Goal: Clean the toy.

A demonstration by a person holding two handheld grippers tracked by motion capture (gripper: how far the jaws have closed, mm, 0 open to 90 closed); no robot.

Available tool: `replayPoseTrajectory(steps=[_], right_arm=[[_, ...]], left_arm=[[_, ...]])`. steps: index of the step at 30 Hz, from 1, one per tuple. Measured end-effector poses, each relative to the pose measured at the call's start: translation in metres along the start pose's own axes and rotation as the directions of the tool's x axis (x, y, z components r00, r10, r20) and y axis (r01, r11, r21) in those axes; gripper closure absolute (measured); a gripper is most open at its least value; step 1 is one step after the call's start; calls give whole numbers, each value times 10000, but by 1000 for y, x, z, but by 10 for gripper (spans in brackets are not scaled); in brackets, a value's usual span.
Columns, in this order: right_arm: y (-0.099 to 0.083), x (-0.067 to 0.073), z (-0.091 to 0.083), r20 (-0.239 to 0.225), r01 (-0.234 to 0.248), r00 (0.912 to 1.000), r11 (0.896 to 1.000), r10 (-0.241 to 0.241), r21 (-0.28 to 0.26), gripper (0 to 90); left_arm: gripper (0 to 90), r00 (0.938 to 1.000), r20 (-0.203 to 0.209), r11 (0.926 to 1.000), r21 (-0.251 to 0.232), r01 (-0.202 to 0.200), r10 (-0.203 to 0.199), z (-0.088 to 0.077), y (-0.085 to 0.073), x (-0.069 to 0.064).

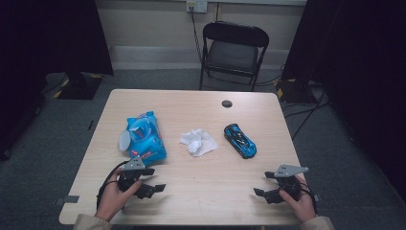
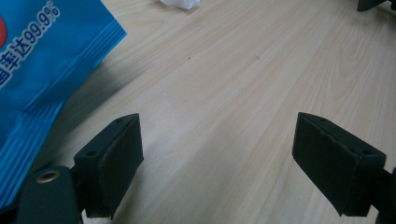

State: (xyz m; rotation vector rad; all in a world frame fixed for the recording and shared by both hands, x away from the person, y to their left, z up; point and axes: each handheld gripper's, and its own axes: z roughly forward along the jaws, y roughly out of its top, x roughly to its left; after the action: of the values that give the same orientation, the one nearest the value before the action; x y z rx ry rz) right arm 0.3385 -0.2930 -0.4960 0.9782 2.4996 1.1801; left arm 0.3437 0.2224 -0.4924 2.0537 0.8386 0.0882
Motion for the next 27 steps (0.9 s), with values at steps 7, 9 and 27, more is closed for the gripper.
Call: replayPoseTrajectory(steps=[7,9,27], right_arm=[[-2,1,1,111,240,9996,9996,-242,167,146],[-2,1,1,116,281,9995,9994,-284,184,146],[-7,1,3,327,736,9967,9967,-747,340,146]], left_arm=[[158,9998,-89,9996,208,-170,172,-3,-7,3],[158,9997,-139,9994,284,-181,185,-3,-9,4],[158,9955,-389,9958,335,-849,862,-8,-19,9]])
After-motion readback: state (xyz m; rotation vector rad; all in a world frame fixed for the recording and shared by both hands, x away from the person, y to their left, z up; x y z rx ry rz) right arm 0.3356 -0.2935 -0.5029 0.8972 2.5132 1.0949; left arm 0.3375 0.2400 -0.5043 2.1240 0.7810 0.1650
